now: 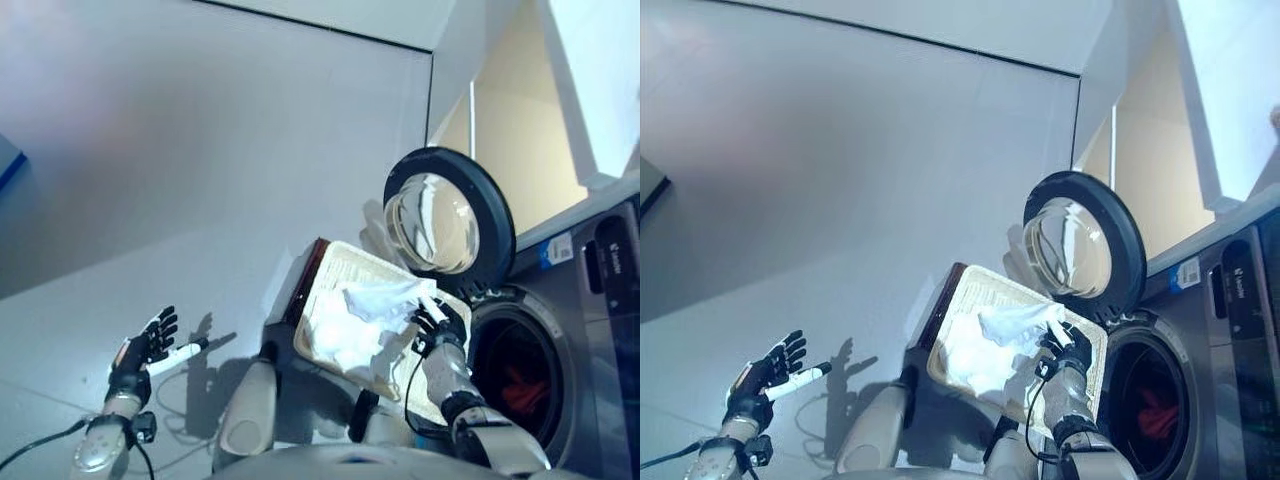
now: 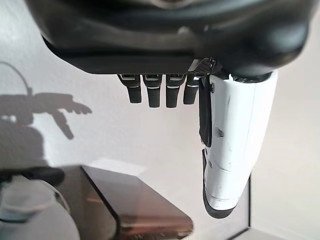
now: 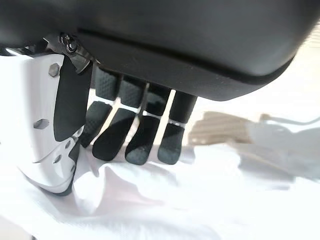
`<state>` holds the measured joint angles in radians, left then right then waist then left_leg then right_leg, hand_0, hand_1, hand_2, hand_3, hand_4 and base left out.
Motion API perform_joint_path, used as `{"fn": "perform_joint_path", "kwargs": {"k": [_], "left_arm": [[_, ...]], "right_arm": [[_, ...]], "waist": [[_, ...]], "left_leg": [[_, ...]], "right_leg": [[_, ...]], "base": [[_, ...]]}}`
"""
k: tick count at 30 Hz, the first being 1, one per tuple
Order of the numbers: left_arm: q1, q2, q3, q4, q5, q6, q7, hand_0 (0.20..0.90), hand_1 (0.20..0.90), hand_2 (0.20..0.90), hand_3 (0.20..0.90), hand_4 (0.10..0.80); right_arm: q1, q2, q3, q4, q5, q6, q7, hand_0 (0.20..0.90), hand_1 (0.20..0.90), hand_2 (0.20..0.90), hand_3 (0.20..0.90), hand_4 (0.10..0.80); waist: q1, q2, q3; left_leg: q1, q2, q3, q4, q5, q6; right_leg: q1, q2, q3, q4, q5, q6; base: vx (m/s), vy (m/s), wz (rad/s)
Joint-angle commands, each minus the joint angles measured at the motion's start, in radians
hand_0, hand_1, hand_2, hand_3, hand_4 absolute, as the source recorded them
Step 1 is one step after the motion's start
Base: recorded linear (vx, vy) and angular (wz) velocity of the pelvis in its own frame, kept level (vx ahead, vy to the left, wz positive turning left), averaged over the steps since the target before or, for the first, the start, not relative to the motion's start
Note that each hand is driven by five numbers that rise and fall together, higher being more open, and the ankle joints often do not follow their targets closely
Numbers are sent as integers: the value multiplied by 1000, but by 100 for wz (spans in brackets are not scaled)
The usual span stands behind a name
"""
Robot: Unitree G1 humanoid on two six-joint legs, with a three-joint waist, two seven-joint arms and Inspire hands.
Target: Pick up the clothes and place them into the washing machine
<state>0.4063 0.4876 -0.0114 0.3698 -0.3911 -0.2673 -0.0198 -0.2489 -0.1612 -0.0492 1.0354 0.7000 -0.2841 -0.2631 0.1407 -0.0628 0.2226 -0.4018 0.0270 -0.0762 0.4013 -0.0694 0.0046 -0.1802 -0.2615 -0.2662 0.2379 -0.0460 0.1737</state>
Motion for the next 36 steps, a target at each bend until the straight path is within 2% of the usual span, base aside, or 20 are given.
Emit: {"fn": "perform_joint_path", "kwargs": {"k": [1,7,10,17,27,30,36], "left_arm": [[14,9,59,-38,5,-59,9,900,900,900,900,800],[44,-20,90,-28,22,-60,14,900,900,900,900,800],[52,-53,115,10,53,-65,16,900,900,900,900,800],[39,-99,103,63,114,-78,10,900,900,900,900,800],[16,-128,89,116,143,-86,23,900,900,900,900,800],[-2,-139,91,153,153,-89,37,900,900,900,900,800],[-20,-147,71,187,174,-91,41,900,900,900,900,800]], "right_arm": [[-12,-99,-23,-79,-74,-76,-17,200,200,200,200,300],[65,-93,-52,-208,-93,-99,-18,200,200,200,200,300],[179,-129,-5,-377,-267,-82,-7,200,200,200,200,300],[272,-186,48,-479,-463,-50,36,200,200,200,200,300],[278,-193,72,-472,-528,-30,53,200,200,200,200,300],[280,-211,72,-577,-542,-41,64,200,200,200,200,300],[285,-232,68,-653,-571,-41,75,200,200,200,200,300]], "waist": [[-9,12,-12],[-25,16,-21],[-46,6,-54],[-58,-10,-102],[-54,-21,-147],[-60,-25,-162],[-64,-24,-178]], "left_leg": [[87,33,-22,-193,84,-44],[117,43,-12,-219,87,-46],[163,51,7,-268,97,-50],[271,59,37,-337,104,-52],[376,68,68,-394,106,-52],[400,70,82,-408,111,-56],[429,69,95,-414,111,-57]], "right_leg": [[1,-12,-28,-7,48,1],[20,-2,-20,-26,47,3],[50,11,-12,-66,60,6],[143,29,4,-148,81,15],[220,42,24,-203,98,18],[231,46,38,-214,107,20],[248,51,49,-219,110,19]], "base": [[0,0,0],[15,7,-3],[101,4,-8],[89,16,-13],[42,35,-16],[-9,32,-12],[-14,20,-14]]}}
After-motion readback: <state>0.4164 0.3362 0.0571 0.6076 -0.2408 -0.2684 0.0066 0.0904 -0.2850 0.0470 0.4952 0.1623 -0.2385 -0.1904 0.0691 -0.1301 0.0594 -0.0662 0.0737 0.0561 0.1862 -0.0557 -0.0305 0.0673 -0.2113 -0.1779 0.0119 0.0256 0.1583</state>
